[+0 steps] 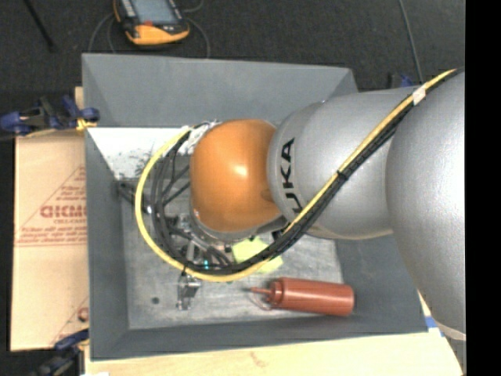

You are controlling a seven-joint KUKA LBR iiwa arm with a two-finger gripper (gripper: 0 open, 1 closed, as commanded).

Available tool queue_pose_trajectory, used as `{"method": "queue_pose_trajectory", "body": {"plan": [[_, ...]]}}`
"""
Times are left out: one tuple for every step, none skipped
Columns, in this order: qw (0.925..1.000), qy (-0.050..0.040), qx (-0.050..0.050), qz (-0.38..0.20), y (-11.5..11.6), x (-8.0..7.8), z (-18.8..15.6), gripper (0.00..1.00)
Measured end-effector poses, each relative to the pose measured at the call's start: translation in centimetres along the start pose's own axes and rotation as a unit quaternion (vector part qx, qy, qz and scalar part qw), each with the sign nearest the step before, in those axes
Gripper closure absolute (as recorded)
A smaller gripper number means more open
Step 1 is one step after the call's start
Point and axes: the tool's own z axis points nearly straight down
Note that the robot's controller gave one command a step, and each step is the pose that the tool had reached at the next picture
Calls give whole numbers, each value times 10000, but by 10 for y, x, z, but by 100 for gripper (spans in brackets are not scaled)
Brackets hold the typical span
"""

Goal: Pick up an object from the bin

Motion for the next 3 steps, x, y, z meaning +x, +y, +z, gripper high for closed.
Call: {"method": "queue_pose_trajectory", "body": {"plan": [[10000,-37,-9,19,-1,-2,-4,0],[9989,-35,-11,-467,-16,-12,-5,0],[9946,-90,4,-1038,-48,-25,34,0]]}}
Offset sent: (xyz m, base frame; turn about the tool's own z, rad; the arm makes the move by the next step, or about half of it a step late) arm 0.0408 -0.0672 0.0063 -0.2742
